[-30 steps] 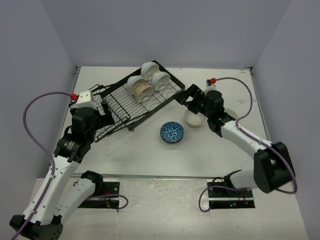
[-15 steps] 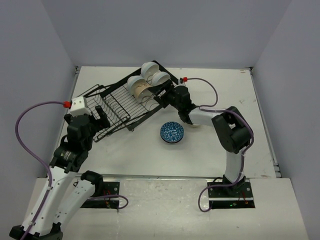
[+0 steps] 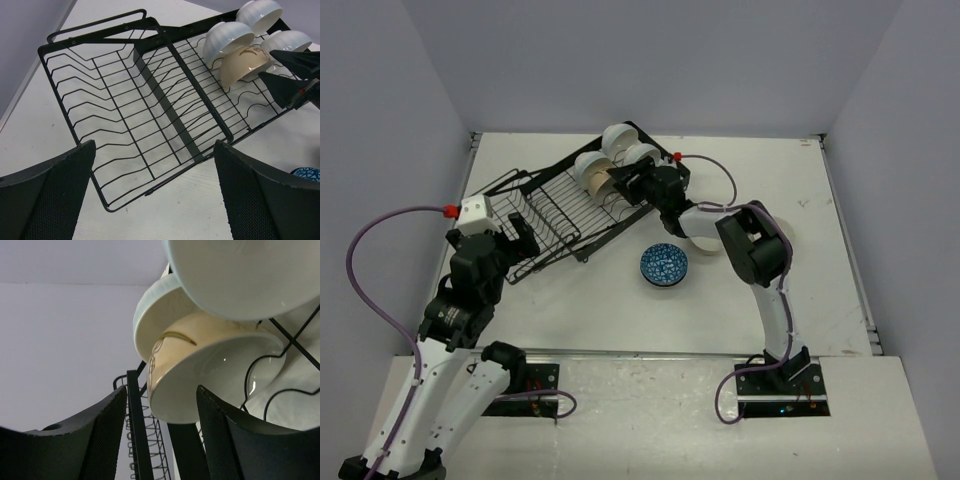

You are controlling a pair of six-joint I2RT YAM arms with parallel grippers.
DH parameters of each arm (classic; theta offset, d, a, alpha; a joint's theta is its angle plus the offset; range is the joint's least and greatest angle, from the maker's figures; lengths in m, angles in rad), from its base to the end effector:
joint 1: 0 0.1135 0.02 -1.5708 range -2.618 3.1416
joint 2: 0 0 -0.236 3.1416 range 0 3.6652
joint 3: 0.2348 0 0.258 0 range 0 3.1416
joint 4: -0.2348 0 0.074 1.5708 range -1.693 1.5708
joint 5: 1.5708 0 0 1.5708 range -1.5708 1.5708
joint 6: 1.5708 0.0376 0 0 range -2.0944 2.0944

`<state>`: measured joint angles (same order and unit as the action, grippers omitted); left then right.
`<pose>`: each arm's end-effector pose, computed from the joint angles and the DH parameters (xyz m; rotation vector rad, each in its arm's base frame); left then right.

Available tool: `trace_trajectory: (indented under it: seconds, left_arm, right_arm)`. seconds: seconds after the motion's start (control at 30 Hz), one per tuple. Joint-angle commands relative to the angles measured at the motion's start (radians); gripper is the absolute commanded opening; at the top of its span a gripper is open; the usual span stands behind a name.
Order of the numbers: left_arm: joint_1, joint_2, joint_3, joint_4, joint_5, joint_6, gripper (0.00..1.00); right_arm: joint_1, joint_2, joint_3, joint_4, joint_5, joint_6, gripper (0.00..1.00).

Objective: Unload the bowls from the dish rack

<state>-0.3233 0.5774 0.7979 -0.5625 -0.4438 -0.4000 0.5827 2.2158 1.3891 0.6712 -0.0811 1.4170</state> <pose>0.1527 -0.0342 0.3196 -0.3663 1.8431 -0.0716 0.4042 0.2700 0.1409 0.7434 1.8479 1.4764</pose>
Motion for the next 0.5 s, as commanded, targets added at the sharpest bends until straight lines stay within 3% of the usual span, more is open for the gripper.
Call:
trace_trajectory:
  seconds: [0.0, 0.47]
  left_arm:
    - [-0.007, -0.007, -0.009, 0.049, 0.017, 0.020, 1.00]
    - [-0.006, -0.030, -0.008, 0.049, 0.010, 0.021, 1.00]
  right_arm:
    - [0.008, 0.051, 0.082, 0.037, 0.012, 0.045, 0.58]
    - [0.023, 0.192, 0.191, 0.133, -0.028, 0.177, 0.30]
